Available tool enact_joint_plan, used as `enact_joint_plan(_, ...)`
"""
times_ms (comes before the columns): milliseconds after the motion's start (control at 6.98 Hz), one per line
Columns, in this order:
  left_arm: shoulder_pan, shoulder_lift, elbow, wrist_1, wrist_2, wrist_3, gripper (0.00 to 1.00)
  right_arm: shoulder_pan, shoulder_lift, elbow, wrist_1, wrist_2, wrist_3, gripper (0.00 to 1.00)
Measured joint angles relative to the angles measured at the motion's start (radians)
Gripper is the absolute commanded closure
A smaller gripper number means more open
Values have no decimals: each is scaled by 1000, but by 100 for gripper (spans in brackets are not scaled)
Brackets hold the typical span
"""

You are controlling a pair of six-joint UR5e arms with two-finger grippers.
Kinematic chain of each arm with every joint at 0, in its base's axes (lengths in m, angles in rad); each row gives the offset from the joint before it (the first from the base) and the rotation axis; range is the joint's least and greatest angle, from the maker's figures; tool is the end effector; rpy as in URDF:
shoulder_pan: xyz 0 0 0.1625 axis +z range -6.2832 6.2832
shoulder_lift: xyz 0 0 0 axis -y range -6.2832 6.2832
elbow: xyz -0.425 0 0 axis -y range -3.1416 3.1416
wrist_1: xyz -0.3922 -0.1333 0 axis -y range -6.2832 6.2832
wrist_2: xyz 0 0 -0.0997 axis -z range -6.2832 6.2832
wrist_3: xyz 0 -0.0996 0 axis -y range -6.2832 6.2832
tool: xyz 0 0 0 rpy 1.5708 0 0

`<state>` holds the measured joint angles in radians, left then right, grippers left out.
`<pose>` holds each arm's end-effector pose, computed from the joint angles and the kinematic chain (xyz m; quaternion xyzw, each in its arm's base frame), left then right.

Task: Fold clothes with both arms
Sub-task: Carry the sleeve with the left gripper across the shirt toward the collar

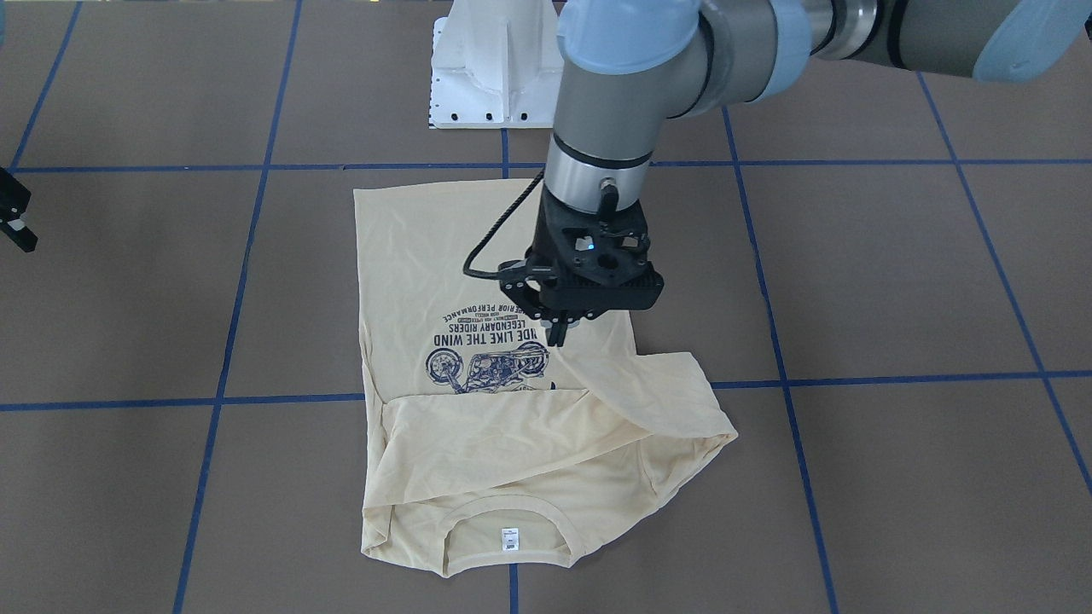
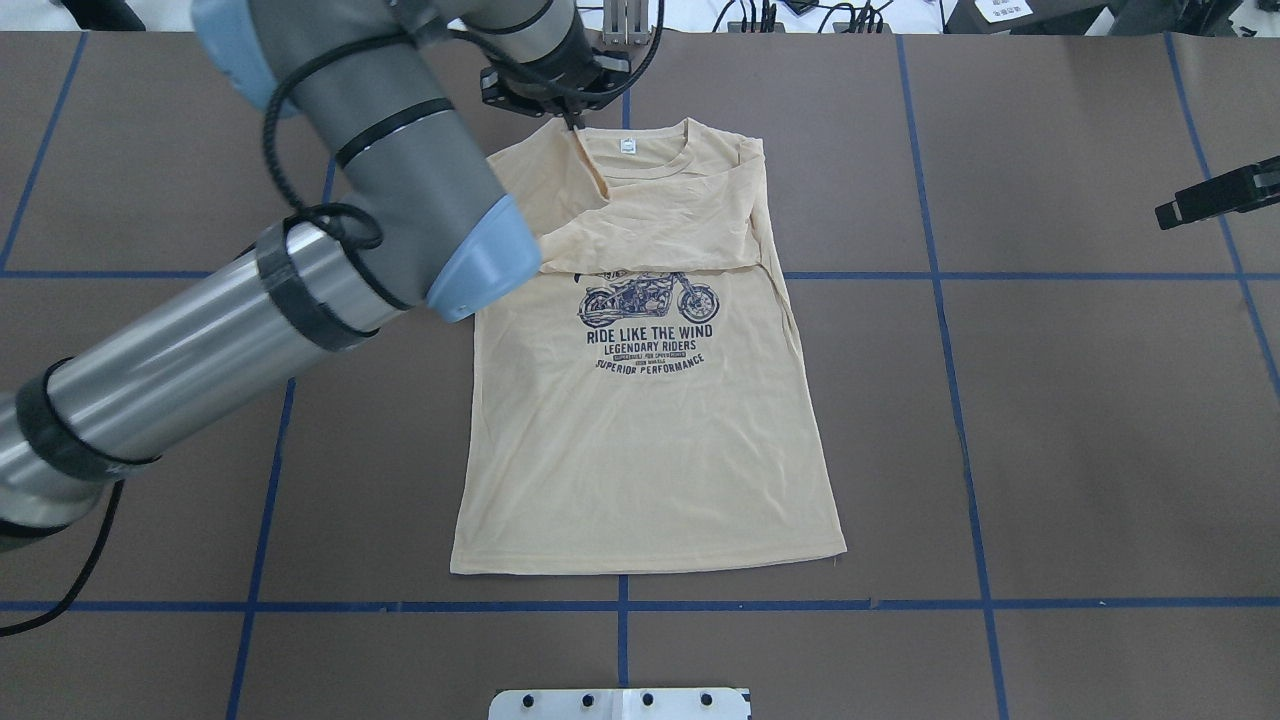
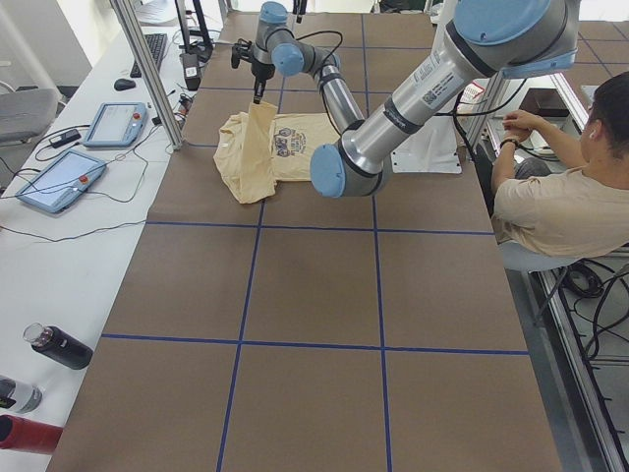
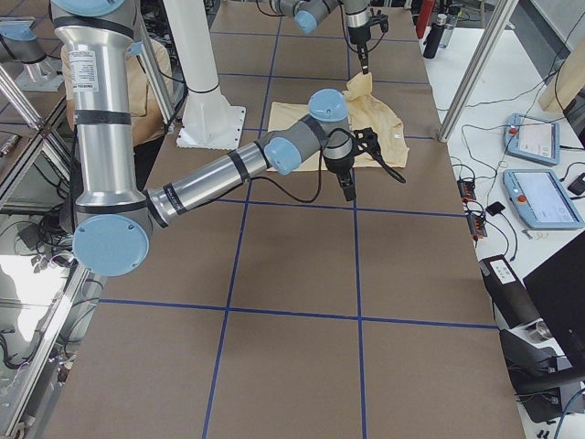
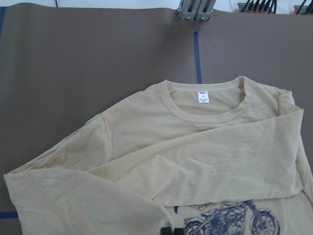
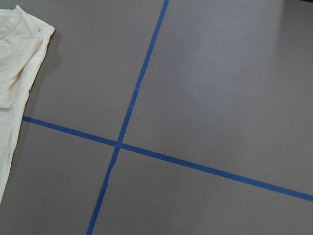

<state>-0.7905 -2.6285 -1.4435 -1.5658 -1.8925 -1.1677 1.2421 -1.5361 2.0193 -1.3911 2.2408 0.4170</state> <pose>0.4483 -0.5976 0.0338 0.1291 0.4450 -0.0999 0.8805 -0.0901 -0.4856 0.4052 0.1730 -0.4015 -0.0675 0.8969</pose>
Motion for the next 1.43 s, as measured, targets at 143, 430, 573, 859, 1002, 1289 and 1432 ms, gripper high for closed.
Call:
enact_joint_plan(143, 8, -98, 137, -45, 1, -74, 100, 17, -4, -11, -1, 13, -26, 0)
enact_joint_plan(430, 50, -211, 390, -223, 27, -244, 100, 71, -10, -43, -2, 58, -96, 0)
enact_joint_plan(573, 82, -243, 483, -311, 80, -330, 100, 87, -11, -49, -2, 68, -111, 0)
enact_joint_plan(859, 133, -271, 618, -508, 208, -464, 16, 94, -10, -56, -2, 73, -119, 0)
enact_joint_plan(1002, 144, -284, 655, -565, 250, -485, 0, 95, -8, -58, -2, 74, -119, 0)
enact_joint_plan(1289, 153, -297, 666, -613, 266, -446, 0, 94, -4, -60, -1, 73, -114, 0)
enact_joint_plan(1432, 155, -300, 653, -619, 245, -394, 0, 93, 2, -57, -1, 71, -100, 0)
